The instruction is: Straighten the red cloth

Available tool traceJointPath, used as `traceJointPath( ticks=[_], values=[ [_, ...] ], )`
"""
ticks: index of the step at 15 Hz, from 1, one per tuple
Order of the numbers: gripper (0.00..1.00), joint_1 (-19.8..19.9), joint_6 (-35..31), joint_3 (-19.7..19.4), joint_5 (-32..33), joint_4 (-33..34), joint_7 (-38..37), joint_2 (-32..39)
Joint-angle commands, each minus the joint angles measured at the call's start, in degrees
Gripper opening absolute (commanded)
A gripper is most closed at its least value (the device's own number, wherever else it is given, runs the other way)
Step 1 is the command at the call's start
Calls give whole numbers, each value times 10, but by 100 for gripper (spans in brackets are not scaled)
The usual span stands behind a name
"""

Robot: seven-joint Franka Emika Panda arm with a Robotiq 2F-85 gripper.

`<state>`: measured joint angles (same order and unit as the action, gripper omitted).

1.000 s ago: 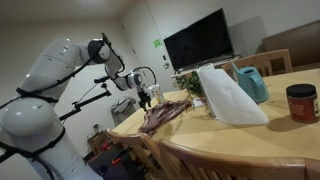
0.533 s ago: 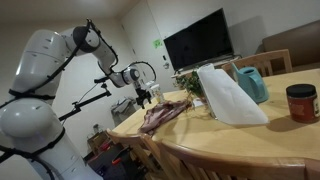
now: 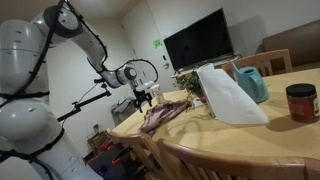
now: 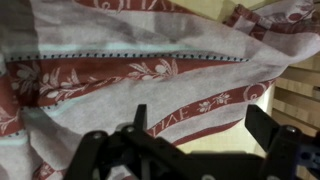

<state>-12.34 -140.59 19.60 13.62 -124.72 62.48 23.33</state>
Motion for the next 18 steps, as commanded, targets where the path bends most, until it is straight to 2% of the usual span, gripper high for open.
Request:
traceJointPath(
  ticks=[1, 6, 10, 14, 18],
  values=[
    [100, 8, -45, -4, -13, -90, -26, -63],
    [100, 12, -115, -16, -6, -184, -82, -105],
    [100, 12, -141, -41, 7, -226, -140, -138],
    [100, 11, -150, -68, 30, -252, -217, -156],
    [100, 18, -158, -86, 55, -255, -256, -130]
  ],
)
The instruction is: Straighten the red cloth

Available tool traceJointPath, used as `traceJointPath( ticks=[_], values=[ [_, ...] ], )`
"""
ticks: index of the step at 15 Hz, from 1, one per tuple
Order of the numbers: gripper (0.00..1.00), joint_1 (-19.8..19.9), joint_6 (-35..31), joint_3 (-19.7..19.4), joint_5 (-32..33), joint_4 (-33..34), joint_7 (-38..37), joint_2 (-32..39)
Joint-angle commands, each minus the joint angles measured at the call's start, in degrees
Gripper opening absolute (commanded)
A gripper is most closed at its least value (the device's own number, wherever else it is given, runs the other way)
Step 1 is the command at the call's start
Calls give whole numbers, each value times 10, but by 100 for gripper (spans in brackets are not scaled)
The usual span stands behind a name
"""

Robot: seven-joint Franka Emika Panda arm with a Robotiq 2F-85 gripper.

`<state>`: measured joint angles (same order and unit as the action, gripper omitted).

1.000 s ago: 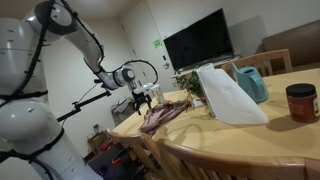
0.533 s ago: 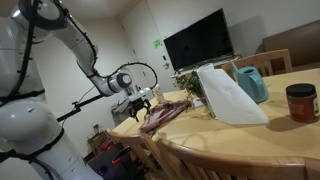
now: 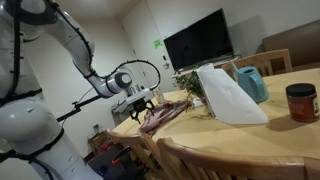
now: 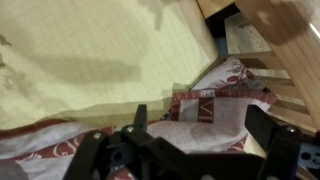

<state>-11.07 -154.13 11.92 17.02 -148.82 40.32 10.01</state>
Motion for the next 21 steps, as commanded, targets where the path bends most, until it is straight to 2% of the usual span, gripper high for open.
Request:
traceJointPath(
  ticks=[1, 6, 7, 12, 14, 21],
  values=[
    [100, 8, -23, -13, 27, -10, -37, 13],
    [100, 5, -58, -19, 53, 24, -55, 73],
    [100, 15, -32, -8, 38, 6, -37, 45],
    [100, 16, -34, -5, 39, 10, -38, 56],
    [100, 13, -24, -15, 50, 17, -46, 59],
    [100, 5, -55, -40, 100, 52, -71, 111]
  ],
)
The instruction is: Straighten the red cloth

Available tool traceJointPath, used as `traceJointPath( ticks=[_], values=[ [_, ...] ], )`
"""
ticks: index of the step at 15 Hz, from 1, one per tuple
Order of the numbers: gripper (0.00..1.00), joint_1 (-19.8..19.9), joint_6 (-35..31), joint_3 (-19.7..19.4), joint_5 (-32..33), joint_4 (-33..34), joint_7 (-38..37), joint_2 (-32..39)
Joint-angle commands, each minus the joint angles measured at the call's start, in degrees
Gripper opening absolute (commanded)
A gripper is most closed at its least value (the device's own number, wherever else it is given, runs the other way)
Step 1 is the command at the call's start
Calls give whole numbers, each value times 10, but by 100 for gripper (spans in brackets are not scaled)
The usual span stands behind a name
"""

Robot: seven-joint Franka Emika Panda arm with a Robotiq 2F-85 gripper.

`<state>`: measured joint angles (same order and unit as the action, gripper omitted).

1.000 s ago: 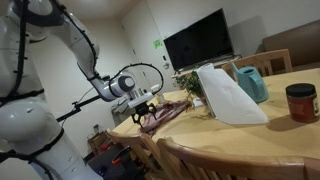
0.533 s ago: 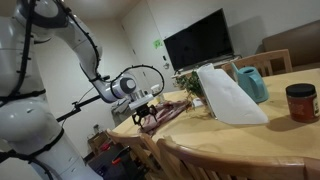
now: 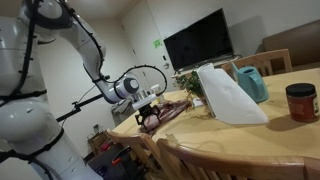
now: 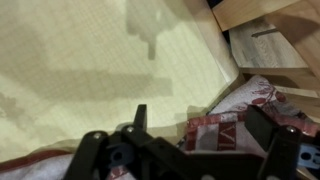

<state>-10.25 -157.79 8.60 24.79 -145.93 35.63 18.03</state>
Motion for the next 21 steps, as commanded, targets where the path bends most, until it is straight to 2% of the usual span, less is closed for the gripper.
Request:
traceJointPath(
  ticks=[1, 9, 15, 16, 17, 21],
  values=[
    [100, -6, -25, -8, 26, 30, -28, 42],
    [100, -13, -51, -6, 28, 75, -46, 117],
    [98, -21, -46, -5, 27, 92, -50, 135],
    [73, -23, -46, -6, 28, 94, -52, 136],
    [73, -25, -45, -7, 29, 95, -55, 137],
    [44, -30, -42, -8, 32, 102, -65, 137]
  ],
)
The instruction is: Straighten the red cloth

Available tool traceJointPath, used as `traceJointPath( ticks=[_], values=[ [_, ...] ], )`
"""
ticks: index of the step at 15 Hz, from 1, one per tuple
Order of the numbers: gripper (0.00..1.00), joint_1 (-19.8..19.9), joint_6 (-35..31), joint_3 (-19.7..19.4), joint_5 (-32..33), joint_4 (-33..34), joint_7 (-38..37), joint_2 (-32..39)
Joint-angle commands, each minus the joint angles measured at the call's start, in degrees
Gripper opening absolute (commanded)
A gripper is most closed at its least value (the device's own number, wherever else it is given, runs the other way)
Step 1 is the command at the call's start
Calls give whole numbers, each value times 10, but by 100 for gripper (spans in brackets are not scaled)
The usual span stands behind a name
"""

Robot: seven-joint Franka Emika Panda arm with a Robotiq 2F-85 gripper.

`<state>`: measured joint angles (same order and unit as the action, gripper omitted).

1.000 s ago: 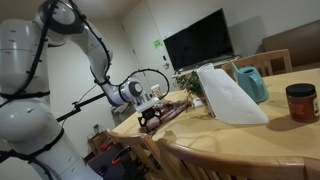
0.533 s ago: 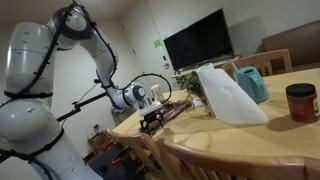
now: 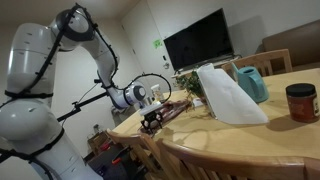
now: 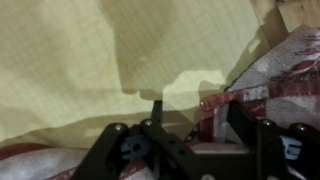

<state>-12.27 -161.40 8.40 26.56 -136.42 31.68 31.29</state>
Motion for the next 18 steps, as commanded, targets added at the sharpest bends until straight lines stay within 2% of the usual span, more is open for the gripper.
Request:
traceJointPath(
  ticks=[1, 6, 10, 11, 12, 14, 18],
  values=[
    [38, -13, -3, -8, 16, 8, -31, 2],
    [0, -19, 14, -8, 18, 14, -32, -4],
    [2, -20, 37, -2, 13, 15, -27, -9],
    [18, -22, 42, -3, 14, 15, -28, -12],
    [10, -24, 52, -4, 14, 14, -30, -16],
    [2, -29, 76, -5, 15, 11, -35, -30],
    [1, -33, 130, -9, 22, -8, -65, -76]
  ],
)
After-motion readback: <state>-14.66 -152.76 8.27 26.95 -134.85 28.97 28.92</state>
